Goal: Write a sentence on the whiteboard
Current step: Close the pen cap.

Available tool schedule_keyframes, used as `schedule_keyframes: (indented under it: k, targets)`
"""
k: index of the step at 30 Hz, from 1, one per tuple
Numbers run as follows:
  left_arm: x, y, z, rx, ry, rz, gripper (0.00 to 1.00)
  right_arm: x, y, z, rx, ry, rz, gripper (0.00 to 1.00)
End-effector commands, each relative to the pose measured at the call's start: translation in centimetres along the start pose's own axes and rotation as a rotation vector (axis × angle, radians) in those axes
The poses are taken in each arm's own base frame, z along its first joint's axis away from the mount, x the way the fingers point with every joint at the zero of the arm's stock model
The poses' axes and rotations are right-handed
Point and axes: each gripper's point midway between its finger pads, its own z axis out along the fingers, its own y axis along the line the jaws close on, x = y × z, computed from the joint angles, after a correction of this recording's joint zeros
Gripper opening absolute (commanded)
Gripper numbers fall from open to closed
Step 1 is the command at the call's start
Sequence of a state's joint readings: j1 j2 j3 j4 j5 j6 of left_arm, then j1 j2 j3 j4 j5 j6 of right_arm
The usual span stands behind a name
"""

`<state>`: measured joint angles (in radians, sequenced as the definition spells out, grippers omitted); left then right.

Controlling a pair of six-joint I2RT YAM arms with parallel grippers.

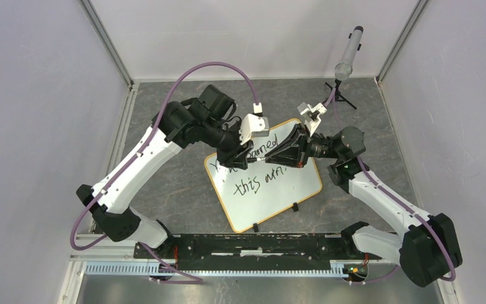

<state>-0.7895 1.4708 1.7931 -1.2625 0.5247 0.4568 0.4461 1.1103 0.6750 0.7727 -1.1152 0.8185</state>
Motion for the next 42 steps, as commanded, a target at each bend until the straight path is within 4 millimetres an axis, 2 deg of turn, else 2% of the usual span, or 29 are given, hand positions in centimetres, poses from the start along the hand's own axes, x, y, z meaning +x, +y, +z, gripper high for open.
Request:
schedule_keyframes:
  k: [1, 4, 6, 16, 22, 25, 27, 28, 30, 33, 35, 37, 42]
  targets:
    - [-1.4, 0.0, 0.0, 0.0, -0.053, 0.013, 0.31, -1.3, 0.7, 0.7, -0.023, -0.015, -0.051, 0.0]
    - [-1.7, -0.6, 0.4, 0.036, -0.061, 0.025, 0.08, -1.0, 0.6, 0.9, -0.022, -0.007, -0.048, 0.0]
    - [-2.0, -1.0, 0.6, 0.052, -0.065, 0.035, 0.02, -0.9, 0.7, 1.1, -0.025, -0.005, -0.048, 0.0]
    - [-5.4, -1.1, 2.4, 0.122, -0.143, -0.003, 0.03, 0.1, 0.4, 2.2, -0.028, 0.032, -0.038, 0.0]
    - [-8.2, -0.5, 1.7, 0.089, -0.24, 0.022, 0.02, 1.1, 0.4, 2.7, -0.033, 0.063, -0.033, 0.0]
    - [-8.2, -0.2, 1.8, 0.074, -0.24, 0.027, 0.02, 1.2, 0.5, 2.7, -0.035, 0.071, -0.033, 0.0]
    - [-7.4, 0.0, 1.8, 0.055, -0.215, 0.034, 0.03, 1.0, 0.7, 2.7, -0.041, 0.075, -0.048, 0.0]
    - [-6.8, 0.2, 1.8, 0.04, -0.193, 0.053, 0.11, 0.7, 0.6, 2.6, -0.03, 0.079, -0.064, 0.0]
    - [-5.2, 0.5, 1.2, 0.0, -0.14, 0.095, 0.34, 0.5, -0.3, 2.3, 0.01, 0.101, -0.108, 0.0]
    - [-2.9, 1.2, -0.2, -0.083, -0.053, 0.161, 0.49, 0.7, -2.0, 1.7, 0.107, 0.153, -0.149, 0.0]
    - [-1.4, 1.6, -0.8, -0.126, 0.007, 0.163, 0.55, 0.8, -2.5, 1.4, 0.136, 0.172, -0.173, 0.0]
    - [-0.4, 1.7, -1.0, -0.136, 0.05, 0.152, 0.57, 1.0, -2.5, 1.3, 0.138, 0.177, -0.166, 0.0]
    - [0.1, 1.3, -0.7, -0.126, 0.071, 0.145, 0.58, 1.0, -2.3, 1.4, 0.136, 0.172, -0.158, 0.0]
